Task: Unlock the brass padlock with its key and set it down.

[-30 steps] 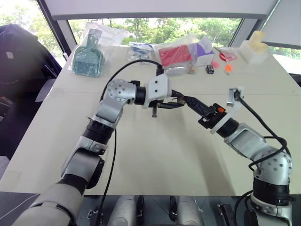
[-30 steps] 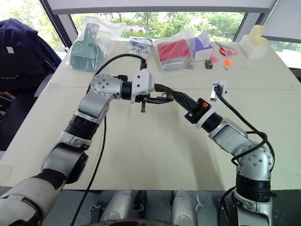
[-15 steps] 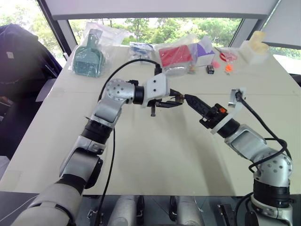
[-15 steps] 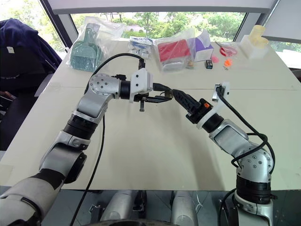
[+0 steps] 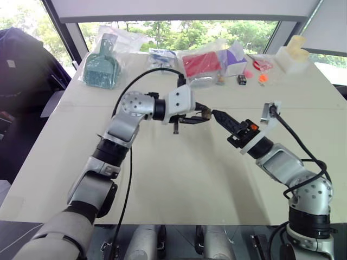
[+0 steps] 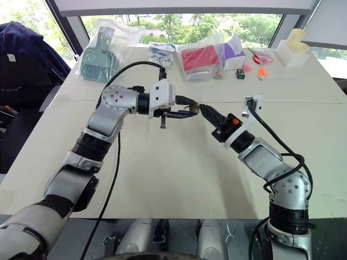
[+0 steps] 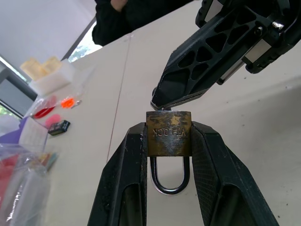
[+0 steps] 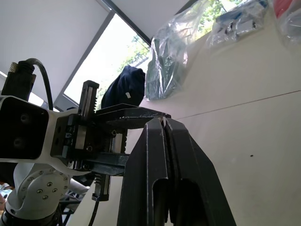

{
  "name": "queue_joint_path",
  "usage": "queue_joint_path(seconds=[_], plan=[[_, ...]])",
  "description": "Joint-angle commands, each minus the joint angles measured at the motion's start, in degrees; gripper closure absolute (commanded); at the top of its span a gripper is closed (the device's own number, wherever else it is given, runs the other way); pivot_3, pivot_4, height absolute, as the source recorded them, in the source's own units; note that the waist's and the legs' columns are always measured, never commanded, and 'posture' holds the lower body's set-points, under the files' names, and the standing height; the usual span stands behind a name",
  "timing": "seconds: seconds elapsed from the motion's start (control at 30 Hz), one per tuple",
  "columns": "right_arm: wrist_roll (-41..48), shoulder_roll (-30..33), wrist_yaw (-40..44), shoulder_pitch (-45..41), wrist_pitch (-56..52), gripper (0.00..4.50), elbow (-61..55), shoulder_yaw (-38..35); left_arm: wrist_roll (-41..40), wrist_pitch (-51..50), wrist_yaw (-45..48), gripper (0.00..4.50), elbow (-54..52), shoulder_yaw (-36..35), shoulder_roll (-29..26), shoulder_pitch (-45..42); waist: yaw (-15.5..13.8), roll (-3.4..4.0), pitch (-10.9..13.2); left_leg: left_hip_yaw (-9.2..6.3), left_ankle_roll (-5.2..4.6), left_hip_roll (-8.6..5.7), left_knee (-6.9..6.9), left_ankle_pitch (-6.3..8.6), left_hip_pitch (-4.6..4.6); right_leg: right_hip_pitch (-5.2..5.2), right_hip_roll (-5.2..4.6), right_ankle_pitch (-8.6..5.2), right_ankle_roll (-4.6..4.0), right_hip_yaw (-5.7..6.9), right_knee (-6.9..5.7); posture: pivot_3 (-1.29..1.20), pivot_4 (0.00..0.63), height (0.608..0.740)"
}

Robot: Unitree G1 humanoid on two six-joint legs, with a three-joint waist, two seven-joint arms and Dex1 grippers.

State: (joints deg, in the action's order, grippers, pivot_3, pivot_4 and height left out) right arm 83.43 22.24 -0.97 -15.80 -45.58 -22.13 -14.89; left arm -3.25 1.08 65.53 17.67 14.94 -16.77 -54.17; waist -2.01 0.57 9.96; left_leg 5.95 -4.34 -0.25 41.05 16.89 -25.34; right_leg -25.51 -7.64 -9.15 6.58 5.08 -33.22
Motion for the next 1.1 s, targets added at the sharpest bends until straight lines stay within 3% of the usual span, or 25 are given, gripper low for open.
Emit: queue_joint_path(seconds=[0.03, 0.4, 0.7, 1.0, 1.1], plan=[[-0.04, -0.87, -1.42, -0.24, 1.55, 4.47, 0.39, -0.55, 0.45, 4.25, -1.64, 3.77, -3.16, -0.08, -0.01, -0.73, -0.02, 0.00, 0.00, 0.00, 0.00, 0.00, 0.00, 0.00, 0.00, 0.00, 0.00, 0.00, 0.00, 0.00, 0.00, 0.00, 0.150, 0.735], [2.80, -6.35, -7.30, -0.04, 4.83, 4.47, 1.71, -0.37, 8.11, 21.88, -9.66, 3.77, -1.15, 1.19, -0.97, -1.60, 0.02, 0.02, -0.01, 0.00, 0.01, 0.00, -0.01, -0.01, 0.01, 0.00, 0.00, 0.00, 0.00, 0.00, 0.00, 0.00, 0.150, 0.735], [6.49, -11.15, -12.18, -0.45, 8.33, 4.47, 2.29, -0.25, 17.27, 35.85, -23.40, 3.77, 3.56, 0.65, -0.80, -3.17, 0.03, 0.02, -0.01, 0.02, 0.04, 0.00, -0.02, -0.02, 0.01, 0.00, 0.00, 0.01, 0.02, 0.00, -0.01, 0.00, 0.150, 0.735], [10.39, -12.34, -14.16, -1.36, 10.75, 4.47, 2.24, -0.69, 19.82, 39.01, -27.89, 3.77, 7.97, 1.02, -0.71, -5.13, 0.03, 0.02, -0.01, 0.04, 0.04, 0.00, -0.03, -0.02, 0.02, 0.00, 0.00, 0.02, 0.03, 0.00, -0.02, 0.00, 0.150, 0.735], [3.95, -8.01, -9.15, -1.85, 10.35, 4.47, 0.24, -0.16, 15.54, 34.31, -23.15, 3.77, 9.34, 1.02, 0.10, -4.83, 0.03, 0.03, -0.01, 0.05, 0.03, 0.00, -0.03, -0.02, 0.02, 0.02, 0.01, 0.01, 0.03, 0.00, -0.02, 0.00, 0.150, 0.735]])
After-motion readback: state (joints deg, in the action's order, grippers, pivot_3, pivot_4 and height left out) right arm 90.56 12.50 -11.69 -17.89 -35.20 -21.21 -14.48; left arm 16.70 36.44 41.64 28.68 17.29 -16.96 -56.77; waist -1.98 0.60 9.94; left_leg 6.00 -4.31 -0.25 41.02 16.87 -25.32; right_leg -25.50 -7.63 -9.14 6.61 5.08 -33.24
